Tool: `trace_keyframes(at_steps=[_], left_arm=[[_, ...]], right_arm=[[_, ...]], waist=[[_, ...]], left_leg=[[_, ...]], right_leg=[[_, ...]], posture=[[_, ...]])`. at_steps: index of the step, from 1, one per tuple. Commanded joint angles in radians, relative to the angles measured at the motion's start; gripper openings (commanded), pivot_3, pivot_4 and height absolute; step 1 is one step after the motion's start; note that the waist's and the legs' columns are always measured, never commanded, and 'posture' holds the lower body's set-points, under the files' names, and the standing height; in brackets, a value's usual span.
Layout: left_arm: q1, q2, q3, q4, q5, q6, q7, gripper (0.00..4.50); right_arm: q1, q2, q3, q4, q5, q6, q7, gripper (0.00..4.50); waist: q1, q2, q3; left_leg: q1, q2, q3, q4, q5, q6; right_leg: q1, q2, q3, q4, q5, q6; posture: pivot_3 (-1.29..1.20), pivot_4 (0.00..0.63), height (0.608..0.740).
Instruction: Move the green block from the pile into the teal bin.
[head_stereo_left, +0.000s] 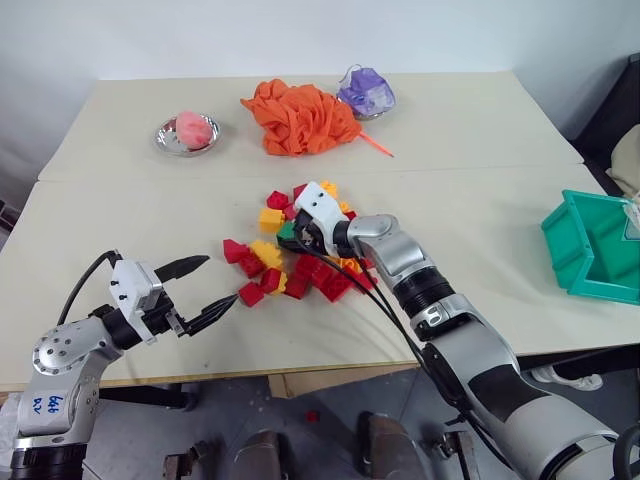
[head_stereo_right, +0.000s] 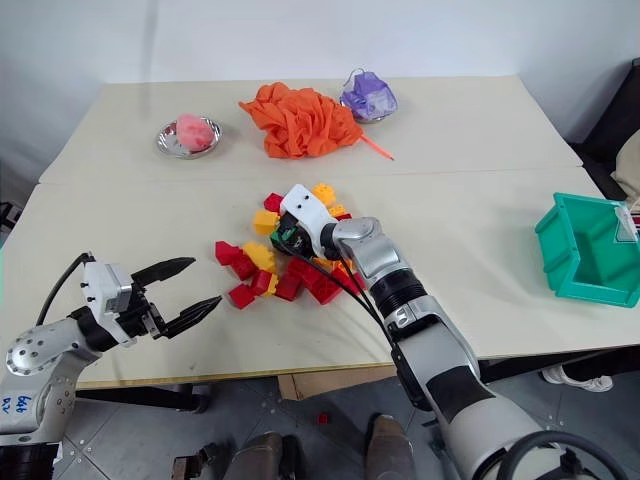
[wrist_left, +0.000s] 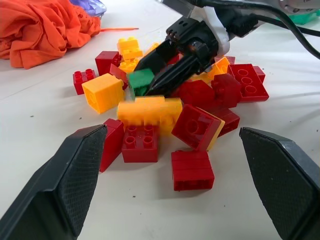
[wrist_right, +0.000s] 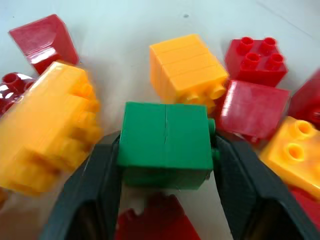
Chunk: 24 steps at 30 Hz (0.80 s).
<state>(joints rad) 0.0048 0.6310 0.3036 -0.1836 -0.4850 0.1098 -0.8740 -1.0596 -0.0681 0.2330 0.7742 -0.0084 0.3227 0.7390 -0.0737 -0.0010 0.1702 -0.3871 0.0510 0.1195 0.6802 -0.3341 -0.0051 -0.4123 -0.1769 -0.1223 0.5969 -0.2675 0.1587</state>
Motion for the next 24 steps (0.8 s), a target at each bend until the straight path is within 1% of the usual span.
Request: trace_keyframes(at_steps=[1,4,6,10,13,15,19,22,24], left_arm=[[-0.047,-0.026,-0.034,-0.035,-0.019,-0.009,-0.002,4.50],[-0.077,-0.047,-0.076,-0.037,-0.017,-0.004,-0.015,4.50],[-0.102,-0.064,-0.106,-0.033,-0.017,-0.002,-0.021,4.50],[-0.179,-0.109,-0.171,-0.005,-0.007,-0.008,-0.032,4.50],[-0.281,-0.173,-0.247,0.053,0.010,-0.022,-0.051,4.50],[-0.331,-0.210,-0.285,0.091,0.023,-0.036,-0.066,4.50],[-0.428,-0.287,-0.356,0.185,0.042,-0.061,-0.102,4.50],[-0.467,-0.316,-0.382,0.240,0.053,-0.077,-0.134,4.50],[-0.493,-0.328,-0.393,0.284,0.065,-0.097,-0.156,4.50]], right_arm=[[0.039,-0.065,-0.108,-0.144,0.083,-0.219,0.040,2.28],[0.093,-0.141,-0.177,-0.261,0.150,-0.276,0.096,2.28],[0.132,-0.209,-0.225,-0.345,0.193,-0.259,0.128,2.28],[0.214,-0.354,-0.334,-0.489,0.241,-0.223,0.102,2.28],[0.321,-0.497,-0.482,-0.615,0.274,-0.177,0.051,2.28],[0.392,-0.570,-0.564,-0.679,0.290,-0.142,0.016,2.28],[0.610,-0.707,-0.805,-0.795,0.291,-0.064,-0.063,2.28],[0.775,-0.760,-0.934,-0.846,0.278,-0.058,-0.067,2.28],[0.860,-0.769,-1.029,-0.844,0.286,-0.033,-0.093,2.28]], waist=[[0.007,0.000,0.000],[0.018,0.000,0.000],[0.022,0.000,0.000],[0.026,0.000,0.000],[0.044,0.000,0.000],[0.050,0.000,0.000],[0.071,0.000,0.000],[0.076,0.000,0.001],[0.072,0.000,0.000]], left_leg=[[0.000,0.000,0.000,0.000,0.000,0.000],[-0.001,0.000,0.000,0.000,0.000,0.000],[0.000,0.000,0.000,0.000,0.000,0.000],[0.000,0.000,0.000,0.001,0.000,0.000],[0.000,0.000,0.000,0.001,0.000,0.000],[0.000,0.000,0.001,0.001,0.000,0.000],[-0.001,-0.001,0.001,0.001,0.000,0.000],[0.000,-0.001,0.001,0.001,0.000,0.000],[0.000,-0.001,0.002,0.002,0.000,0.001]], right_leg=[[0.000,0.000,0.000,0.000,0.000,0.000],[0.000,0.000,0.000,-0.001,0.000,0.000],[0.000,0.000,0.000,-0.001,0.000,0.000],[0.001,0.000,0.000,-0.001,0.000,0.000],[0.001,0.000,0.000,-0.001,0.000,0.000],[0.001,0.000,0.000,-0.002,0.000,0.000],[0.001,0.000,0.000,-0.003,0.000,0.001],[0.002,0.000,0.000,-0.003,0.000,0.001],[0.002,0.000,0.000,-0.004,0.000,0.001]], posture=[[0.00,0.150,0.740],[0.00,0.150,0.740],[0.00,0.150,0.740],[0.00,0.150,0.740],[0.00,0.150,0.740],[0.00,0.150,0.740],[0.00,0.150,0.740],[0.00,0.150,0.740],[0.00,0.150,0.740]])
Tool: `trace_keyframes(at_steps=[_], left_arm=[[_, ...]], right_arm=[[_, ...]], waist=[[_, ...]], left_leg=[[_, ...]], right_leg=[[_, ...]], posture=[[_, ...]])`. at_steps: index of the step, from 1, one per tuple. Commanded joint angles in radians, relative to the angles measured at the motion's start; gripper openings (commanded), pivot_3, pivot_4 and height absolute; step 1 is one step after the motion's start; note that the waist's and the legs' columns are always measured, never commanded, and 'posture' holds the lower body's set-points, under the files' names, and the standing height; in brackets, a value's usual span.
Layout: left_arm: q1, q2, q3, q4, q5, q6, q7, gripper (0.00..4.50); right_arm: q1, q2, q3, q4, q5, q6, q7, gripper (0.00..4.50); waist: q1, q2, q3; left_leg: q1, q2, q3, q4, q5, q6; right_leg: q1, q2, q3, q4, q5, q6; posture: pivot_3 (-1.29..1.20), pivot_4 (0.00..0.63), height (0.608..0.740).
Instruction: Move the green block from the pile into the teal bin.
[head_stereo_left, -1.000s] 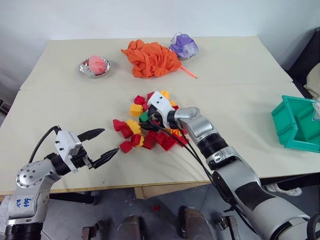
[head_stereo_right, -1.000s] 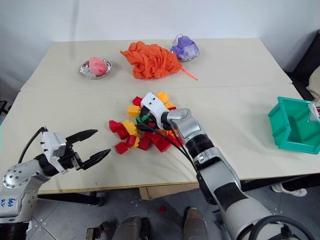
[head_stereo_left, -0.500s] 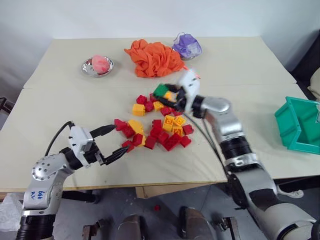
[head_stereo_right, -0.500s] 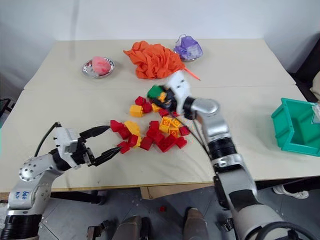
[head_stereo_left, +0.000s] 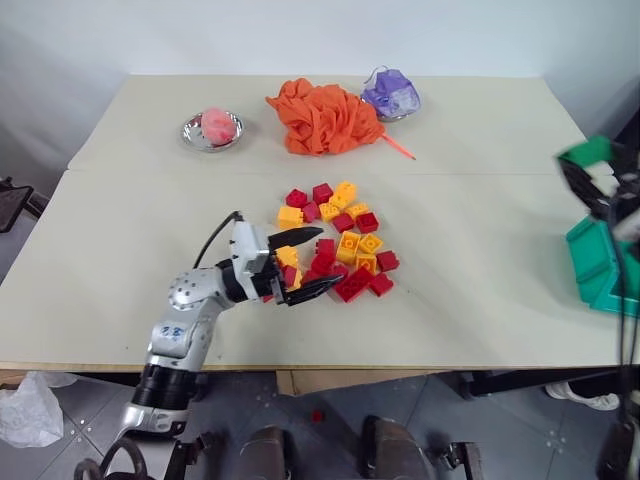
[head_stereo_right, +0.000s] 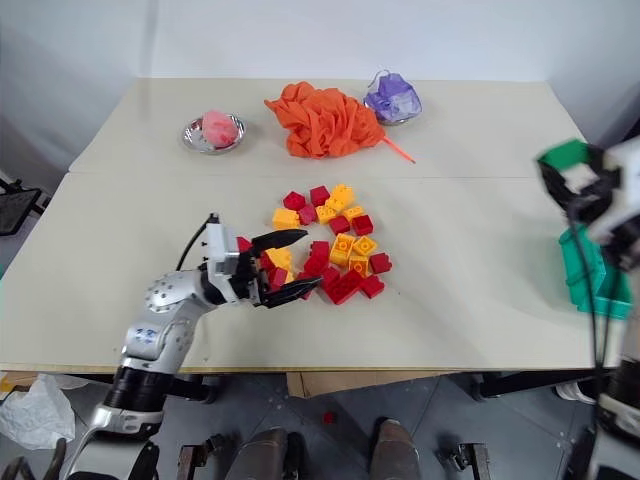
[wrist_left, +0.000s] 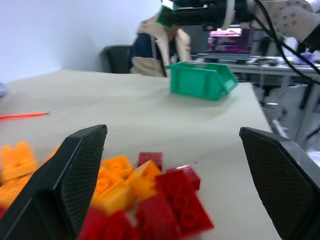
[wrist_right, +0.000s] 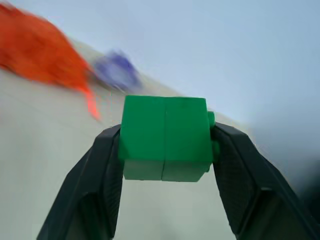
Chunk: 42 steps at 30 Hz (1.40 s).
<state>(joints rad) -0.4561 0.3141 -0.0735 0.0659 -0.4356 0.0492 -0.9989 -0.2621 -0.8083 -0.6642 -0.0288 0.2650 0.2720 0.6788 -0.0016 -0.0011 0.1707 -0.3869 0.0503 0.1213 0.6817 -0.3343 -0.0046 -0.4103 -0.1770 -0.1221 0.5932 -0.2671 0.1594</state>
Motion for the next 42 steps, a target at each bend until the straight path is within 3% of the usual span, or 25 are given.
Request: trace_keyframes(at_steps=[1,4,8,15,16,22,28,32,42], left_arm=[[-0.045,-0.017,-0.019,0.056,0.020,-0.045,-0.038,4.50],[-0.077,-0.031,-0.021,0.104,0.028,-0.066,-0.051,4.50],[-0.080,-0.033,-0.028,0.114,0.027,-0.075,-0.080,4.50],[-0.076,-0.025,-0.014,0.117,0.031,-0.076,-0.087,4.50],[-0.074,-0.025,-0.013,0.115,0.032,-0.077,-0.085,4.50],[-0.052,0.005,0.008,0.090,0.040,-0.078,-0.069,4.50],[-0.019,0.071,0.071,0.077,0.049,-0.084,-0.025,4.50],[0.027,0.133,0.135,0.067,0.060,-0.089,0.020,4.50],[0.227,0.297,0.291,0.020,0.093,-0.146,0.085,4.50]], right_arm=[[0.102,-0.033,-0.172,-0.027,0.010,0.027,-0.044,2.28],[0.190,-0.034,-0.234,0.041,0.012,0.012,-0.044,2.28],[0.242,-0.041,-0.218,0.128,0.024,-0.047,0.005,2.28],[0.186,-0.079,-0.139,0.270,0.021,-0.109,0.027,2.28],[0.174,-0.087,-0.125,0.303,0.016,-0.109,0.022,2.89],[0.100,-0.119,-0.062,0.391,0.010,-0.178,0.020,4.46],[0.048,-0.108,0.022,0.311,0.050,-0.197,0.091,4.46],[0.030,-0.036,0.117,0.162,0.145,-0.222,0.202,4.46],[0.228,0.121,0.337,-0.028,0.198,-0.291,0.382,4.46]], waist=[[0.001,0.000,0.000],[0.002,0.000,0.000],[-0.002,0.000,0.000],[-0.001,0.001,0.000],[-0.001,0.001,0.000],[0.000,0.001,0.000],[-0.003,0.001,0.000],[-0.003,0.001,0.000],[0.007,0.000,0.000]], left_leg=[[0.000,0.000,0.000,0.000,0.000,0.000],[0.000,0.000,0.000,0.001,0.000,0.000],[0.001,0.000,0.000,0.001,0.000,0.001],[0.001,0.000,-0.001,0.001,0.000,0.001],[0.001,0.000,-0.001,0.001,0.000,0.001],[0.001,0.000,-0.001,0.001,0.000,0.001],[0.001,0.000,-0.001,0.001,0.000,0.001],[0.001,0.000,-0.001,0.001,0.000,0.001],[0.000,0.000,-0.003,0.001,0.000,0.001]], right_leg=[[0.000,0.000,0.000,0.000,0.000,0.000],[0.001,0.000,0.000,-0.001,0.000,0.001],[0.002,0.000,0.000,-0.002,0.000,0.001],[0.002,0.000,0.001,-0.001,0.000,0.001],[0.002,0.000,0.001,-0.001,0.000,0.001],[0.002,0.000,0.000,-0.002,0.001,0.001],[0.002,0.000,0.000,-0.001,0.001,0.001],[0.002,0.000,0.000,-0.001,0.001,0.001],[0.002,0.000,-0.002,-0.001,0.001,0.001]], posture=[[0.00,0.150,0.740],[0.00,0.150,0.740],[0.00,0.150,0.740],[0.00,0.150,0.740],[0.00,0.150,0.740],[0.00,0.150,0.740],[0.00,0.150,0.740],[0.00,0.150,0.740],[0.00,0.150,0.740]])
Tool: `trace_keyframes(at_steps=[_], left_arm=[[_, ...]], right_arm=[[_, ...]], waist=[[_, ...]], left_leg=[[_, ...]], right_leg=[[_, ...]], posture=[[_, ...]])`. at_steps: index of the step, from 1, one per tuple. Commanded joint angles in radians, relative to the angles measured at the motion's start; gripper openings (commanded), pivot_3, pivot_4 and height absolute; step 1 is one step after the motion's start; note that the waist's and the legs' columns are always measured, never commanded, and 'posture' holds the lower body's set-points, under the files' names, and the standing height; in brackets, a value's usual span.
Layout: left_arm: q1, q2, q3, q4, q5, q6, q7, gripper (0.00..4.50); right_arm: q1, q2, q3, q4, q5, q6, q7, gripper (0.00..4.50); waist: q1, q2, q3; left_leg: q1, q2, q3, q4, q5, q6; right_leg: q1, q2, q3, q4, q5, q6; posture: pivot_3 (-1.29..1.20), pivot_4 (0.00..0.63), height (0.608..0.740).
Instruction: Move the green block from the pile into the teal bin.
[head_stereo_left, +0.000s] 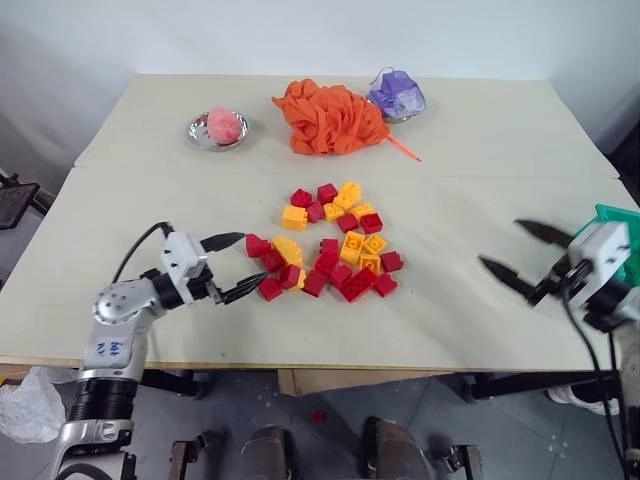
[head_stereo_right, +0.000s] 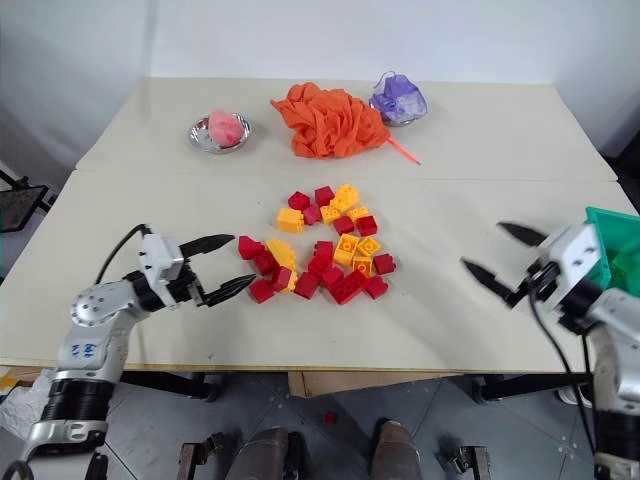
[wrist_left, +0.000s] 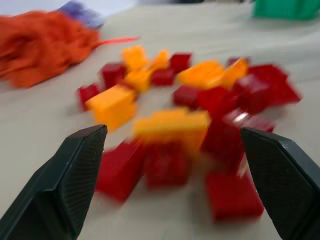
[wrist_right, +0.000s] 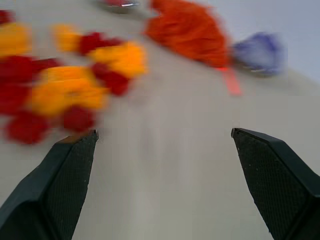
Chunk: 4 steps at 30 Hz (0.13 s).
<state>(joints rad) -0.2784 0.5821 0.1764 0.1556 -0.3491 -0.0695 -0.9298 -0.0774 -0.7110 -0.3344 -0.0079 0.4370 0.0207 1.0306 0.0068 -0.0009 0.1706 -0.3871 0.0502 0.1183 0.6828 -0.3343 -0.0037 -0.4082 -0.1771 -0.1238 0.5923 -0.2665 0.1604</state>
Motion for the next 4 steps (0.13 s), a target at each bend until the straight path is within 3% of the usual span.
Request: trace_keyframes(at_steps=[1,4], left_arm=[[0.069,0.036,0.046,-0.081,0.012,-0.038,0.019,4.50],[0.126,0.033,0.076,-0.131,0.019,-0.030,0.077,4.50]], right_arm=[[0.054,0.036,0.009,-0.043,0.022,-0.058,0.028,4.46],[0.090,0.066,0.017,-0.002,-0.007,-0.114,0.023,4.46]], waist=[[-0.003,0.000,0.000],[-0.005,0.000,0.000]], left_leg=[[0.000,0.000,0.000,0.000,0.000,0.000],[0.000,0.000,0.001,0.000,0.000,0.000]], right_leg=[[0.000,0.000,0.000,0.000,0.000,0.000],[0.000,0.000,0.001,0.000,0.000,0.000]], posture=[[0.00,0.150,0.740],[0.00,0.150,0.740]])
